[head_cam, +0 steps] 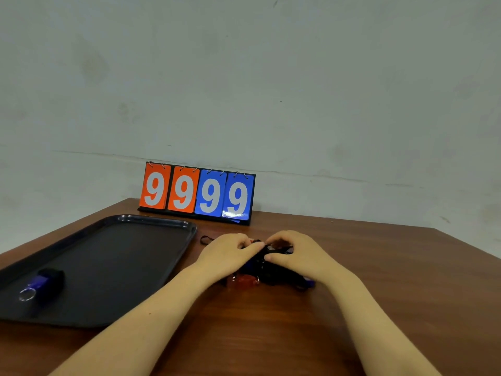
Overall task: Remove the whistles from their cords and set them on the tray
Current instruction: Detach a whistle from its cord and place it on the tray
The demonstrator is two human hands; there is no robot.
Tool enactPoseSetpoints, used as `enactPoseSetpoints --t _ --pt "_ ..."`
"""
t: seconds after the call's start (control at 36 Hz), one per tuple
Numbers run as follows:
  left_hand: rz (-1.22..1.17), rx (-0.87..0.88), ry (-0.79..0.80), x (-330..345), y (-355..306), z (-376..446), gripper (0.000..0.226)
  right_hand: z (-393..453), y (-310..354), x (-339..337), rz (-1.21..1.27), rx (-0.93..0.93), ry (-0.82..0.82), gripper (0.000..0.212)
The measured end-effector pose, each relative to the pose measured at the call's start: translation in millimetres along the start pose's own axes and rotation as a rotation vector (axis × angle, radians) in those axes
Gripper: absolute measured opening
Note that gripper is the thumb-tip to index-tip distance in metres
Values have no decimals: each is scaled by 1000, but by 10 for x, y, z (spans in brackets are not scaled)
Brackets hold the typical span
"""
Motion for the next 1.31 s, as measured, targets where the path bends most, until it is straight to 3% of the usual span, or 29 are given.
enactPoseSetpoints --t 0.14,0.33,0.42,0.53,0.69,0.89,0.97,1.14,1.22,1.31 --pt "-1 -34 60 24 84 27 31 13 -51 -28 -8 17 -51 16" --pt "-273 -126 76 -37 80 51 28 -9 27 -46 -127 -61 -67 5" --pt "-433 -186 -15 -141 122 72 32 -44 150 -128 -139 -134 -150 16" --pt "-599 -224 -202 -340 187 76 28 -92 252 -226 -109 -187 -267 8" --pt "-448 -115 -371 -584 158 58 20 -191 461 -216 -25 -325 -349 9" --pt "-478 -43 -384 -667 55 36 16 -250 623 -107 -5 -466 -376 13" --pt "-523 -66 -397 -680 69 32 19 -290 695 -39 31 -500 -307 16" --pt "-819 -211 -514 -793 284 26 18 -277 636 316 -91 -322 121 17" --pt "-933 -260 -535 -796 350 12 16 -193 476 207 -102 -144 75 14" --pt "-1006 -270 -525 -767 345 -5 9 -118 227 27 -289 11 -63 17"
Point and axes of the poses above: each hand's wrist, its own z-axis towards the middle knuckle, its own x-axis out of the palm, y = z × x, the point moved 7 cm from there along z, towards the middle knuckle, and after that the axes turned 6 degrees about -y, right-handed, at the moved point
